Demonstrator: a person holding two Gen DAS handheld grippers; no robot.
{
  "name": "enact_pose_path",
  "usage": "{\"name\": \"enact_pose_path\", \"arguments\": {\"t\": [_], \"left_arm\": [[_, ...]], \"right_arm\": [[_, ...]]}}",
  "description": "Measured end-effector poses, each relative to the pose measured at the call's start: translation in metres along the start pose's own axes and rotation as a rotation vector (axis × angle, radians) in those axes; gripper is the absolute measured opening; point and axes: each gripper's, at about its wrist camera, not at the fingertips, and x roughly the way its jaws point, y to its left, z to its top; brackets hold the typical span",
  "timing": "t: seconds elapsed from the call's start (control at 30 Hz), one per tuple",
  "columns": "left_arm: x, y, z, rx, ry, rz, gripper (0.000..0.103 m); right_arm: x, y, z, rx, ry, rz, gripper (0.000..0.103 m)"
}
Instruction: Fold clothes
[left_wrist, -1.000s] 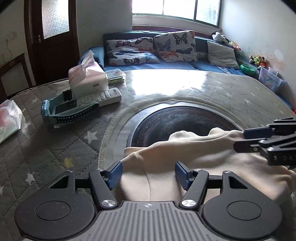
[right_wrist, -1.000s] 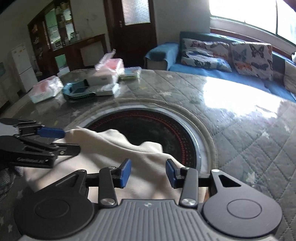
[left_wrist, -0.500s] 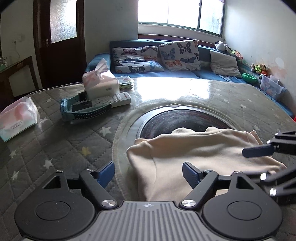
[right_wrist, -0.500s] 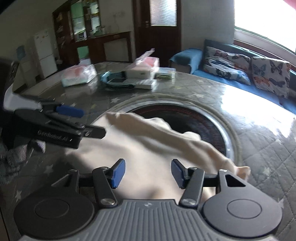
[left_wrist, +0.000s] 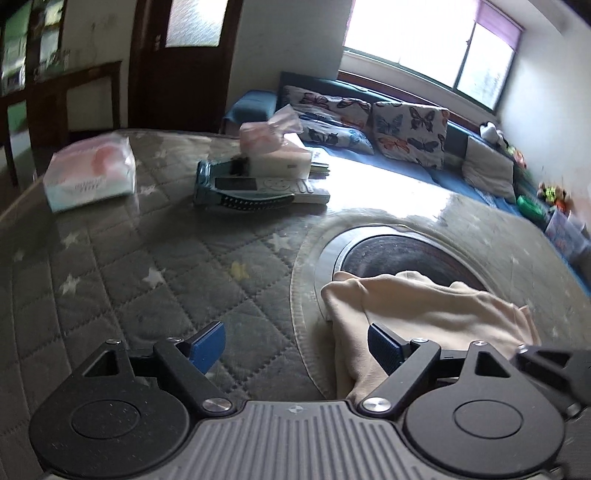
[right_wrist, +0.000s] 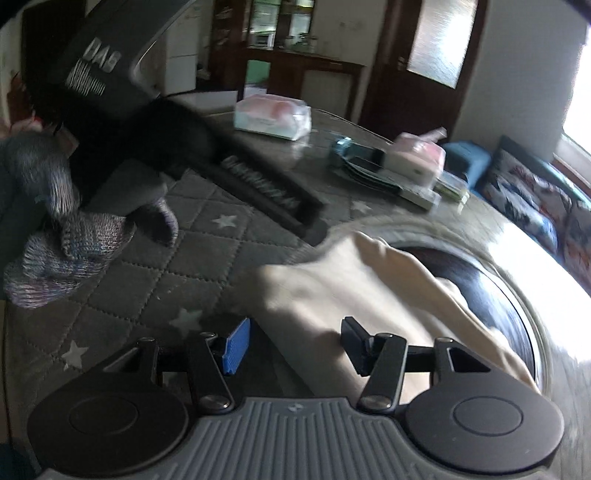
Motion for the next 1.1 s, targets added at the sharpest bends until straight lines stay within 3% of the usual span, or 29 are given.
{"name": "enact_pose_path", "arguments": {"t": [0.03,0.1,0.2,0.5,0.67,0.77,0.83,0.9,1.1], "left_arm": [[-0.001,0.002,0.0,-0.018,0.005,-0.015,0.086],[-0.002,0.004,0.0,-0.055,0.013,-0.051,0.086],[-0.004,0.003,-0.001,-0.098,0.027,-0.093,0.086],[0.009,-0.002,0.002,-0.323,0.109,-0.212,0.085],[0.021,-0.009,-0.002,-0.389,0.162,-0.259,0.079],[0.029,-0.012,-0.006,-0.419,0.196,-0.287,0.06],[0.035,-0.011,-0.01,-0.45,0.216,-0.3,0.036],[0.038,-0.01,-0.012,-0.471,0.224,-0.29,0.024],[0.04,-0.011,-0.016,-0.443,0.215,-0.252,0.021]], "right_arm": [[0.0,0.0,0.001,0.006,-0.004,-0.003,0.05],[-0.001,-0.001,0.003,0.024,-0.012,-0.007,0.031],[-0.002,-0.003,0.006,0.051,-0.025,-0.012,0.015],[-0.028,-0.034,0.008,0.214,-0.096,0.031,0.009],[-0.047,-0.043,0.001,0.255,-0.127,0.053,0.009],[-0.054,-0.04,-0.005,0.251,-0.13,0.067,0.008],[-0.056,-0.037,-0.009,0.252,-0.131,0.079,0.008],[-0.058,-0.035,-0.012,0.252,-0.135,0.092,0.008],[-0.074,-0.05,-0.029,0.309,-0.151,0.073,0.014]]}}
